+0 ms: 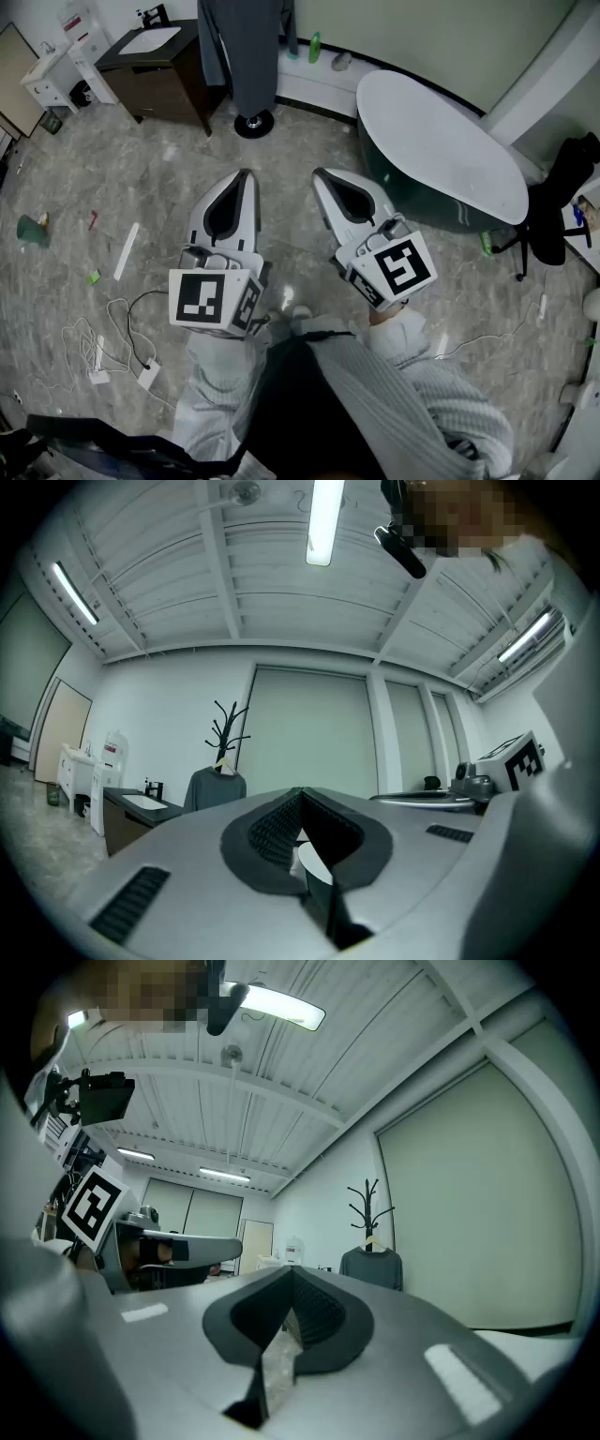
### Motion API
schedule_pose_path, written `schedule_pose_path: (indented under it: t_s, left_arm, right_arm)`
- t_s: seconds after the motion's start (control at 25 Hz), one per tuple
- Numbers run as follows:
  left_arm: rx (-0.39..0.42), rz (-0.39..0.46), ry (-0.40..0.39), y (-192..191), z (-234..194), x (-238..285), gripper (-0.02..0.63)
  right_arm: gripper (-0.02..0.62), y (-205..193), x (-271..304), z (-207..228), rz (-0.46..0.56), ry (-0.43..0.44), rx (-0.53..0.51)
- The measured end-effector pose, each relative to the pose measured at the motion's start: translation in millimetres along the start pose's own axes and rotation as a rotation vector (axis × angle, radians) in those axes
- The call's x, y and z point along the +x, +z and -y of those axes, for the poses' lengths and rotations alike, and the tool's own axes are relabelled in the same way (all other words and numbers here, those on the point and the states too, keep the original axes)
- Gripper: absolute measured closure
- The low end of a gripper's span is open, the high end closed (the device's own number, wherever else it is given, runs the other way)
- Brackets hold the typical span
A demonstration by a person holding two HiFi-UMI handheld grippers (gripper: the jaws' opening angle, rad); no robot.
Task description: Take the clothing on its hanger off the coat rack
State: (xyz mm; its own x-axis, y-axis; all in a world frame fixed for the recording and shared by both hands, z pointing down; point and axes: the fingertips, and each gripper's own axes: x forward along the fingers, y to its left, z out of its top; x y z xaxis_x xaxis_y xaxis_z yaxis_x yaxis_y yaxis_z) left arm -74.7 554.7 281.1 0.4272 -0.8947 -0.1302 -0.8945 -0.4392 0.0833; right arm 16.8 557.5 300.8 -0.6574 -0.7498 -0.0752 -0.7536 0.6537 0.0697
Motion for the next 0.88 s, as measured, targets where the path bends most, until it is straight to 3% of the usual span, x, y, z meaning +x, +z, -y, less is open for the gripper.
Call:
schedule_pose_path:
  t_s: [0.64,0.88]
  left_arm:
    - [-0.025,-0.025,0.038,-29.0,-2.2,51.6,0.601]
    - [-0.038,-0.033,0.056,-46.9,-38.9,93.9,0.601]
  right_arm:
    - [0.594,-11.2,7.5,48.8,0.032,0.024,0.037]
    - [0.594,-29.3,52.7,77.6,0.018,0.031,0.048]
